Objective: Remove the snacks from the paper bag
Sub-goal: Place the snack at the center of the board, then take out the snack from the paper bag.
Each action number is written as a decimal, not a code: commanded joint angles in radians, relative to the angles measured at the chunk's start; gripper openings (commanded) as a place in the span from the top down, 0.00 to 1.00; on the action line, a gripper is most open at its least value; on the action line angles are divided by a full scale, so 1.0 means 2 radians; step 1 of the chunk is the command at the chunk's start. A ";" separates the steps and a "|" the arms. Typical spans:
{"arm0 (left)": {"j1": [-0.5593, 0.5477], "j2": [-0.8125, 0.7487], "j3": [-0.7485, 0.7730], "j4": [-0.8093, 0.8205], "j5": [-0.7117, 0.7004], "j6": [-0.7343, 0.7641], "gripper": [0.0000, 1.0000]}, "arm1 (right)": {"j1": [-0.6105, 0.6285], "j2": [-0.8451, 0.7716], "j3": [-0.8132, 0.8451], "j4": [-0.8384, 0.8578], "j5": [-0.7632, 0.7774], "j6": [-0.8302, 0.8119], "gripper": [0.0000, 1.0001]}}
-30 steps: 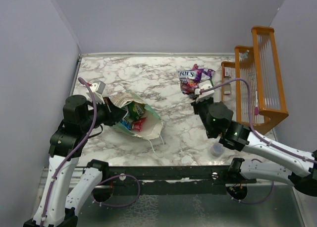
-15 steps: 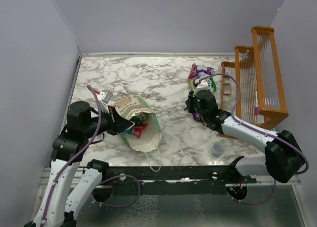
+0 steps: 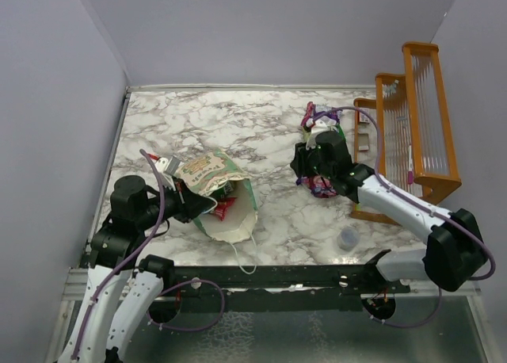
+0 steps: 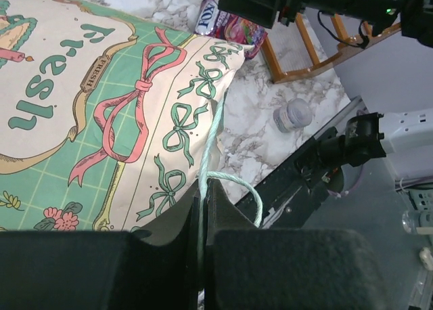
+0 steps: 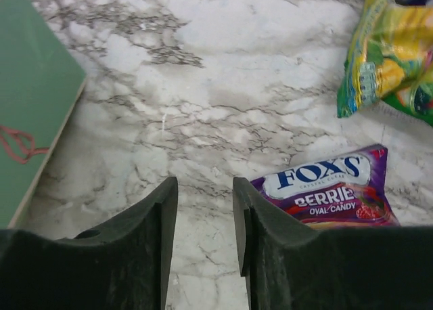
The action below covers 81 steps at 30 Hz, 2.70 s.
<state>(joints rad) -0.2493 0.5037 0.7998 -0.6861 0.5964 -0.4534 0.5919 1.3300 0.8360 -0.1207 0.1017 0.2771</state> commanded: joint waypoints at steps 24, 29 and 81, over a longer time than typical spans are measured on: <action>0.010 -0.050 -0.026 0.055 -0.074 0.006 1.00 | 0.347 -0.089 0.022 0.044 -0.097 -0.336 0.17; 0.016 -0.045 -0.027 0.056 -0.068 0.008 1.00 | 0.357 -0.067 0.012 0.122 -0.072 -0.437 0.20; 0.019 -0.071 -0.024 0.051 -0.089 0.001 1.00 | 0.236 0.275 0.115 0.263 -0.084 -0.637 0.58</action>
<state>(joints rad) -0.2115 0.3691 0.7506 -0.5880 0.4210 -0.4507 1.0710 1.8648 1.1065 0.3737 -0.1200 -1.0241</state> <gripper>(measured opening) 0.036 0.544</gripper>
